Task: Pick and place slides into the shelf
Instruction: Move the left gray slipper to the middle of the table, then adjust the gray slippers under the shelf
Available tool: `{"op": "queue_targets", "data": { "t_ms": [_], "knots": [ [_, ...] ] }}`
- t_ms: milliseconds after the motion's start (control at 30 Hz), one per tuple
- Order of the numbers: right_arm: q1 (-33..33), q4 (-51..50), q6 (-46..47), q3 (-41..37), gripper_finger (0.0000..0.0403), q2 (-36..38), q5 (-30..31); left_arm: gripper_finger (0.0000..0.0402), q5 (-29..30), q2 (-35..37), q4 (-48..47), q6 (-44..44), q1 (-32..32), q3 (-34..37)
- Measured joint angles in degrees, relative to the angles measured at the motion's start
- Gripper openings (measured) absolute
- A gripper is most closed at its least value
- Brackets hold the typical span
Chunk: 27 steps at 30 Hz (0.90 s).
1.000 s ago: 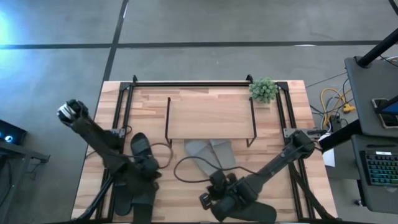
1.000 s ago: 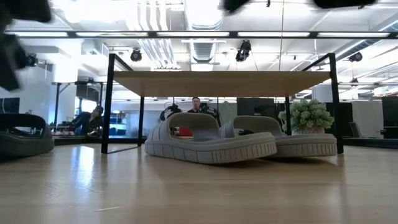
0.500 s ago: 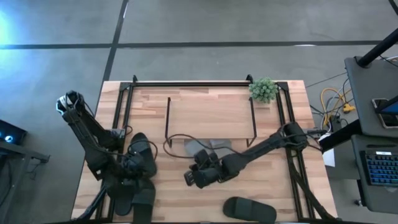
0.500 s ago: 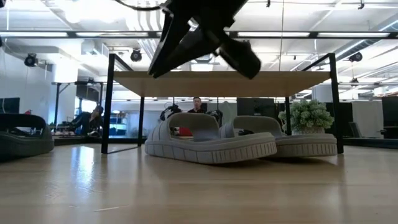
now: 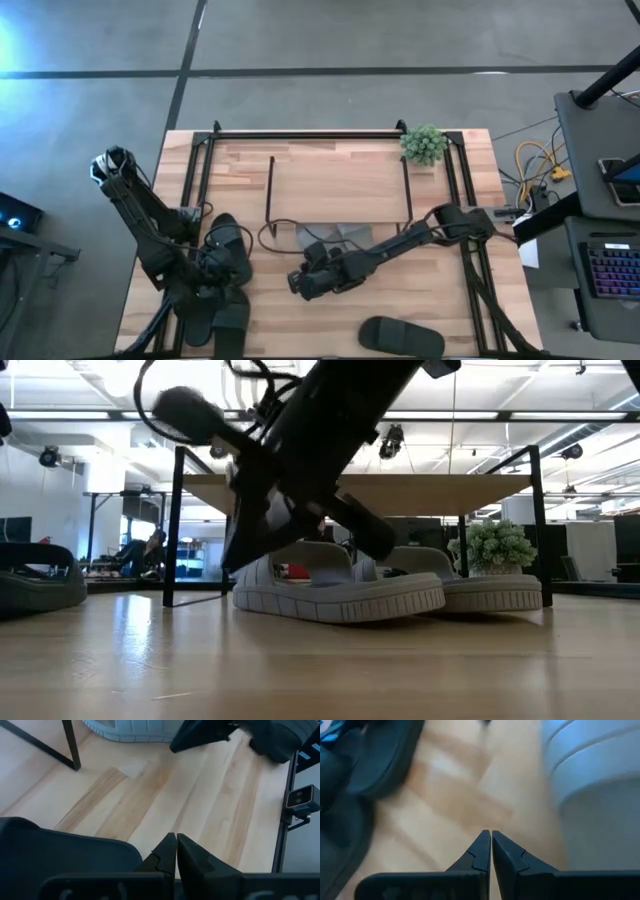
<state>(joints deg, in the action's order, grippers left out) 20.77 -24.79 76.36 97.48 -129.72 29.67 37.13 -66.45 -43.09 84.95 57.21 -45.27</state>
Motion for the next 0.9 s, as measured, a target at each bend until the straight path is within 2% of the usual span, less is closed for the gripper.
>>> {"op": "queue_targets", "data": {
  "t_ms": [200, 400, 533, 600, 667, 767, 900],
  "knots": [
    [-0.36, -16.46, 4.04, 6.59, 0.0009, -2.82, 8.84, 0.0, 0.01, -0.29, 0.07, 0.07, 0.0, 0.48],
    [-1.28, -28.67, 13.88, 10.08, 0.0009, -5.09, 11.28, 0.0, -0.04, -0.29, 0.02, -0.22, 0.0, 0.54],
    [-1.5, -40.88, 25.13, 12.09, 0.0009, -6.32, 14.11, 0.0, -0.2, -0.29, 0.06, -0.25, 0.0, 0.58],
    [-1.44, -43.91, 28.73, 12.76, 0.0008, -6.34, 15.69, 0.0, -0.36, -0.29, 0.02, -0.26, 0.0, 0.58],
    [-1.28, -43.58, 27.72, 13.78, 0.0009, -5.69, 17.15, 0.0, -0.45, -0.29, 0.04, -0.26, 0.0, 0.61],
    [-0.73, -41.32, 20.52, 16.55, 0.0009, -4.7, 17.6, 0.0, -0.49, -0.29, 0.04, -0.28, 0.0, 0.63],
    [0.83, -40.13, 11.31, 21.66, 0.0009, -3.13, 13.06, 0.0, -0.49, -0.29, 0.09, -0.27, 0.0, 0.63]
  ]
}}
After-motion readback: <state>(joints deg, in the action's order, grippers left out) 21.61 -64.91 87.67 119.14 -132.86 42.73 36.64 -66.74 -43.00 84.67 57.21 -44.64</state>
